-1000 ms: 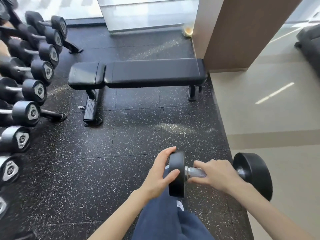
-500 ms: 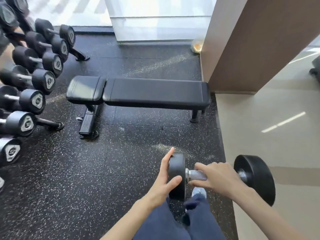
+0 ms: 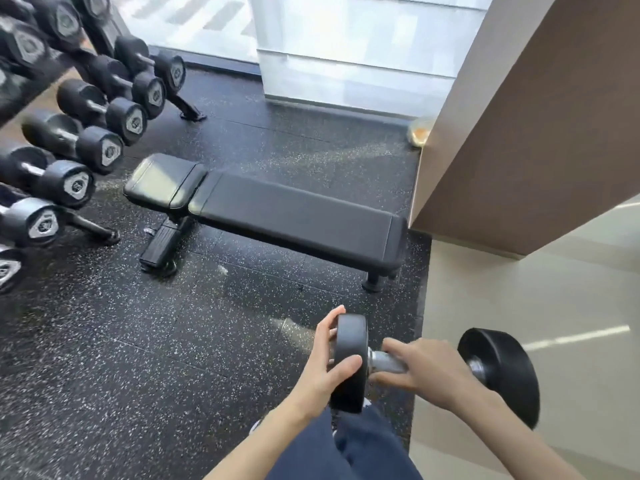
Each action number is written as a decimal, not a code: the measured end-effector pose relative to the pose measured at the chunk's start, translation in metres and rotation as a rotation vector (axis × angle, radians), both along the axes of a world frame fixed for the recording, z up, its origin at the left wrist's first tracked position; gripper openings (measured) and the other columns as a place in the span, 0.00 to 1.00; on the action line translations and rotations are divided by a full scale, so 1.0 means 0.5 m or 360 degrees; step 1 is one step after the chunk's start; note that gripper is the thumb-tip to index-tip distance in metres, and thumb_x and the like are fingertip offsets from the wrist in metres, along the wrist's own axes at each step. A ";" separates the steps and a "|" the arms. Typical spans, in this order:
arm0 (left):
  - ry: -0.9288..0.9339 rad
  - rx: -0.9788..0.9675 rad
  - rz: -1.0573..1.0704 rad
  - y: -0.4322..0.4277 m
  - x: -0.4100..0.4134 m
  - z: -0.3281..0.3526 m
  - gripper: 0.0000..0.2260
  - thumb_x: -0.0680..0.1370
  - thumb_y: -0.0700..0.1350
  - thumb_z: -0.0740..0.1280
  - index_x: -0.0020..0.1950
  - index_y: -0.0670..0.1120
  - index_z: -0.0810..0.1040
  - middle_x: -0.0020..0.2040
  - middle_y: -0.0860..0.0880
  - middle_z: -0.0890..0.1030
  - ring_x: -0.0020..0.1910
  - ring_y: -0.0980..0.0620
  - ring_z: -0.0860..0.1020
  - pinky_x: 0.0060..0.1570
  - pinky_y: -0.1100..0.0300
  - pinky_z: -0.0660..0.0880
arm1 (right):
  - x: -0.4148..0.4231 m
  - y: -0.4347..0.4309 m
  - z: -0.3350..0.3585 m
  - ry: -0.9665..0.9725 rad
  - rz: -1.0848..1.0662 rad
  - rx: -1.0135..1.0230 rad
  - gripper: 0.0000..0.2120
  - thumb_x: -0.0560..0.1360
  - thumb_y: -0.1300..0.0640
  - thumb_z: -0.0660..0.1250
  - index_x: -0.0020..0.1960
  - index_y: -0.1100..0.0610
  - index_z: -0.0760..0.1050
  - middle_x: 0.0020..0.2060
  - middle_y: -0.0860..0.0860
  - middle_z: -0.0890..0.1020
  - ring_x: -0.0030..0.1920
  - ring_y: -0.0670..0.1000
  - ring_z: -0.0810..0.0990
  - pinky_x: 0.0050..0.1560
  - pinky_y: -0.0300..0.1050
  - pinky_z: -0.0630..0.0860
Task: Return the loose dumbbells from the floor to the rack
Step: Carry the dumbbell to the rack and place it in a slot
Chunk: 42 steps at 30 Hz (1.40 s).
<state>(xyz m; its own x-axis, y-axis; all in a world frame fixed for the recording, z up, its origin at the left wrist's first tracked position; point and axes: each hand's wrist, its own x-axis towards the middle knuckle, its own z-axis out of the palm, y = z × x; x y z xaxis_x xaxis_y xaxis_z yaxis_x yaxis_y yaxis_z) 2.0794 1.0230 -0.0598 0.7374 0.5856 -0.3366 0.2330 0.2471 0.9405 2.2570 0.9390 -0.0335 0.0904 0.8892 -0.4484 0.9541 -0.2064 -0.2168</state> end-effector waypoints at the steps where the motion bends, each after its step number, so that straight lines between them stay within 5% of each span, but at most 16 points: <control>1: -0.0014 -0.0026 0.0021 0.001 0.030 0.000 0.38 0.67 0.57 0.66 0.72 0.45 0.57 0.67 0.56 0.67 0.61 0.68 0.70 0.55 0.74 0.67 | 0.028 0.003 0.006 -0.0011 0.0011 -0.0011 0.28 0.68 0.26 0.52 0.51 0.49 0.67 0.43 0.51 0.81 0.46 0.55 0.79 0.40 0.48 0.68; 12: -0.0087 -0.0064 0.0182 0.119 0.299 -0.047 0.35 0.67 0.57 0.66 0.71 0.49 0.60 0.71 0.54 0.64 0.64 0.72 0.66 0.58 0.77 0.62 | 0.288 0.142 -0.006 -0.0081 0.0086 -0.0091 0.28 0.69 0.27 0.52 0.50 0.50 0.67 0.38 0.50 0.78 0.44 0.56 0.79 0.40 0.49 0.68; 18: -0.0085 0.0018 0.0310 0.229 0.403 -0.054 0.36 0.68 0.58 0.65 0.73 0.47 0.58 0.72 0.52 0.63 0.69 0.68 0.63 0.62 0.76 0.60 | 0.405 0.280 -0.005 -0.0157 0.0222 -0.0088 0.48 0.51 0.18 0.32 0.50 0.51 0.66 0.42 0.51 0.81 0.45 0.55 0.79 0.36 0.47 0.63; 23: -0.0048 0.0066 0.0435 0.323 0.465 -0.051 0.34 0.69 0.59 0.64 0.72 0.51 0.58 0.73 0.53 0.62 0.71 0.67 0.60 0.65 0.75 0.57 | 0.470 0.400 0.009 -0.0172 0.0351 -0.0095 0.30 0.68 0.25 0.51 0.51 0.49 0.67 0.44 0.52 0.82 0.48 0.56 0.79 0.38 0.47 0.65; 28: -0.0016 0.0190 0.0594 0.387 0.514 -0.060 0.33 0.70 0.58 0.64 0.72 0.51 0.58 0.74 0.54 0.62 0.72 0.65 0.59 0.67 0.73 0.55 | 0.530 0.503 -0.014 -0.0154 0.0515 -0.0044 0.29 0.69 0.26 0.52 0.52 0.49 0.68 0.45 0.52 0.82 0.49 0.57 0.79 0.40 0.47 0.66; 34: 0.0075 0.0411 0.0853 0.439 0.592 -0.067 0.32 0.72 0.55 0.64 0.73 0.47 0.60 0.73 0.52 0.65 0.73 0.55 0.62 0.72 0.60 0.58 | 0.618 0.620 -0.041 -0.0036 0.0791 -0.0047 0.27 0.69 0.27 0.55 0.52 0.49 0.69 0.45 0.52 0.82 0.50 0.57 0.79 0.40 0.48 0.66; 42: 0.0188 0.0538 0.1422 0.462 0.773 -0.041 0.29 0.72 0.53 0.63 0.71 0.46 0.64 0.71 0.51 0.69 0.72 0.54 0.65 0.70 0.63 0.59 | 0.769 0.770 -0.029 0.0063 0.1315 -0.0095 0.27 0.68 0.27 0.56 0.50 0.49 0.68 0.44 0.53 0.82 0.49 0.58 0.79 0.40 0.49 0.65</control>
